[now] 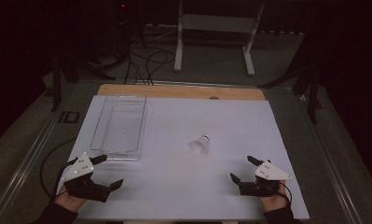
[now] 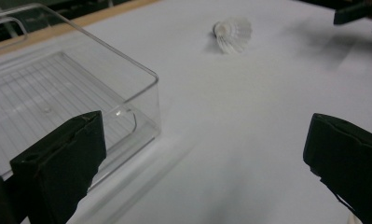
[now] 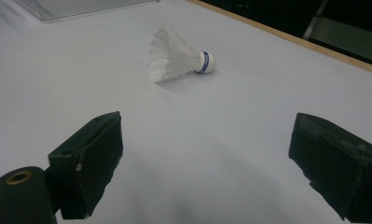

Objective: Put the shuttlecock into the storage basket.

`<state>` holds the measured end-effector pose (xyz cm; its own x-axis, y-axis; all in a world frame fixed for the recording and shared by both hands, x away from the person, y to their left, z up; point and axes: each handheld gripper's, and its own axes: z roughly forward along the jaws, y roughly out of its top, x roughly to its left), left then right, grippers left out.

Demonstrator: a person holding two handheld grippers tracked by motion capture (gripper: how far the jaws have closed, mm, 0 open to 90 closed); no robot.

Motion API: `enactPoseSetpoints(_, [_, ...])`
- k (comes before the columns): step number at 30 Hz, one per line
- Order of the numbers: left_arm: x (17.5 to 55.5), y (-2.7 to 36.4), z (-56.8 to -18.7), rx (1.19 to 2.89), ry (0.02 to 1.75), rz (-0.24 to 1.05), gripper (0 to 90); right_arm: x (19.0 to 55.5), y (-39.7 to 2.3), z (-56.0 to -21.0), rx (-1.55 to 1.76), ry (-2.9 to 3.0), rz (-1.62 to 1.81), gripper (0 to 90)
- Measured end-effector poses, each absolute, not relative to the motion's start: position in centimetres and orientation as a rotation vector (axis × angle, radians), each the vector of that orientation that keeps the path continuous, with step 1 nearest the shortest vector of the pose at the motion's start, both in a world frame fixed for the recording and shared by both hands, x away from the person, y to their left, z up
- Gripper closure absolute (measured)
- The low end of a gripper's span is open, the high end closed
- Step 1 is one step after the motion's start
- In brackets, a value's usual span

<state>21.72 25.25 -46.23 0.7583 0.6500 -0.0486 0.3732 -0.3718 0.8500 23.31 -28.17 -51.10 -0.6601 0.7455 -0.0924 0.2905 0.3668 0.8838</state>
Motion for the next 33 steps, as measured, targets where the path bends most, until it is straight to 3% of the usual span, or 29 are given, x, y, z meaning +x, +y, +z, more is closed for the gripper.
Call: enactPoseSetpoints(33, [23.4, 22.7, -44.0, 2.383, 0.632, 0.212, 0.0, 23.4, -28.0, -51.3, 0.894, 2.170, 1.234, 10.0])
